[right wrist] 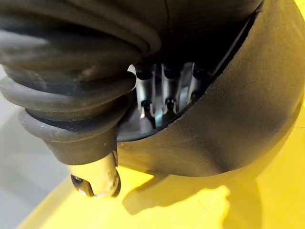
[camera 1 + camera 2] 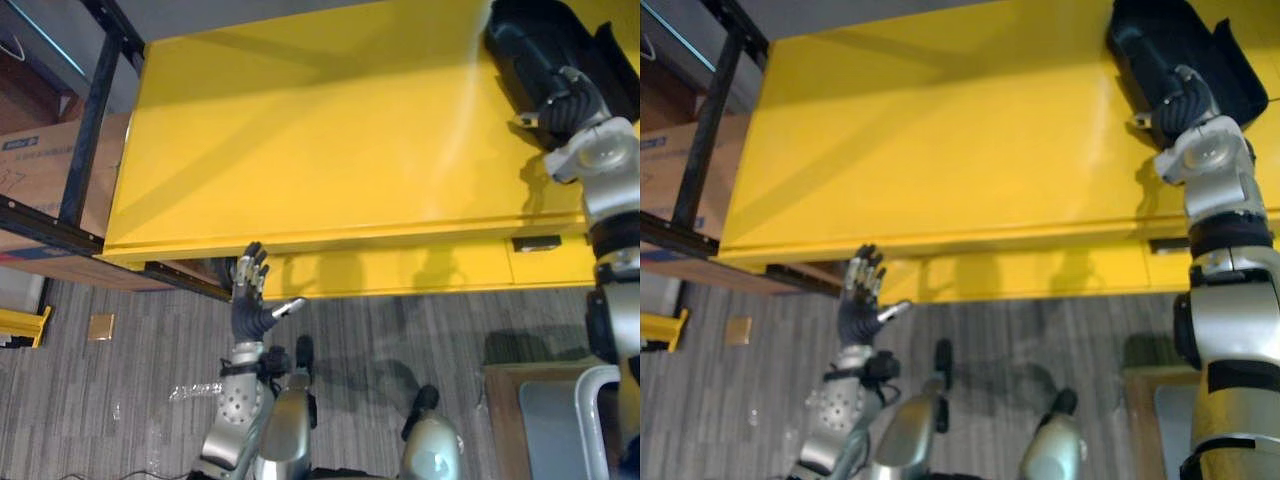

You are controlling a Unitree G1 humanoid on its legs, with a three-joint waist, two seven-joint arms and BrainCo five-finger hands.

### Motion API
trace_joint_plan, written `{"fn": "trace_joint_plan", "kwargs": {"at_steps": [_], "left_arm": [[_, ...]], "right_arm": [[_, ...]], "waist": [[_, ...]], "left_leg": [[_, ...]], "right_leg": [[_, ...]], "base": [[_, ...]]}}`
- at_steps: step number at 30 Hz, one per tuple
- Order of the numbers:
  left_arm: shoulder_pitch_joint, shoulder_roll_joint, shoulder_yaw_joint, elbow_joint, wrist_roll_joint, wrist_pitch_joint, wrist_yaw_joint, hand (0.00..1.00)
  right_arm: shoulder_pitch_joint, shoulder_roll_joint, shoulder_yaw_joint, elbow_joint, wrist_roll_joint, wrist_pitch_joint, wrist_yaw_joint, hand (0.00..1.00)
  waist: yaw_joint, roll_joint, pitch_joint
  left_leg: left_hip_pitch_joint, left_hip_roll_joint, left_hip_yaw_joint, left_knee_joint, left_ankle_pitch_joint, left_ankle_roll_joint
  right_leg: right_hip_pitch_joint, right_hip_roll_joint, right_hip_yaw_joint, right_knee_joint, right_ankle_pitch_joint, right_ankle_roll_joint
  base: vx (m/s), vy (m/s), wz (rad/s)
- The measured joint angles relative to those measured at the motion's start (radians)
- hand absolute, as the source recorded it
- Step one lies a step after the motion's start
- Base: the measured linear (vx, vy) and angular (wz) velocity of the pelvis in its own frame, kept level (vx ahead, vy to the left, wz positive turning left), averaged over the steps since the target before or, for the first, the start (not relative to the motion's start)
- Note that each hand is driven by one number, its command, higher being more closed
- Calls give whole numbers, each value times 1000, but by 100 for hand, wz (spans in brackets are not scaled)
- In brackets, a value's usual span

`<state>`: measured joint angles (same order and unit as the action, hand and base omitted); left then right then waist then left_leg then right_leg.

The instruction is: Walk over and take plastic housings, then place them on the shelf

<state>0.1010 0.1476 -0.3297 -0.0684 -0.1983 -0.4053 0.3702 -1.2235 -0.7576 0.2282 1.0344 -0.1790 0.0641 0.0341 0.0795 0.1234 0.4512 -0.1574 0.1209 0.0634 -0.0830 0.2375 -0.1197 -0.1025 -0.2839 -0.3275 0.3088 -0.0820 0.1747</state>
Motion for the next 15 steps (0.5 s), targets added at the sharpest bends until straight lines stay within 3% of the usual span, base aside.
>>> {"fn": "trace_joint_plan", "kwargs": {"at_steps": [7,11,15], "left_arm": [[1,0,-7,0,0,0,0,0],[3,1,-8,0,-1,0,0,0],[10,2,-6,-2,-2,1,-2,0]], "right_arm": [[2,5,2,8,9,-32,-47,0],[6,14,1,-3,53,-87,-103,0],[48,21,-11,-146,110,-129,-151,0]], "waist": [[-1,1,-1],[-2,6,-4],[-7,6,-4]], "left_leg": [[0,0,0,0,1,0],[3,0,0,0,1,0],[20,1,2,0,0,-1]], "right_leg": [[1,0,0,0,0,0],[4,0,0,-2,1,1],[26,2,-1,-10,1,1]], "base": [[0,0,0],[0,0,0],[0,0,0]]}}
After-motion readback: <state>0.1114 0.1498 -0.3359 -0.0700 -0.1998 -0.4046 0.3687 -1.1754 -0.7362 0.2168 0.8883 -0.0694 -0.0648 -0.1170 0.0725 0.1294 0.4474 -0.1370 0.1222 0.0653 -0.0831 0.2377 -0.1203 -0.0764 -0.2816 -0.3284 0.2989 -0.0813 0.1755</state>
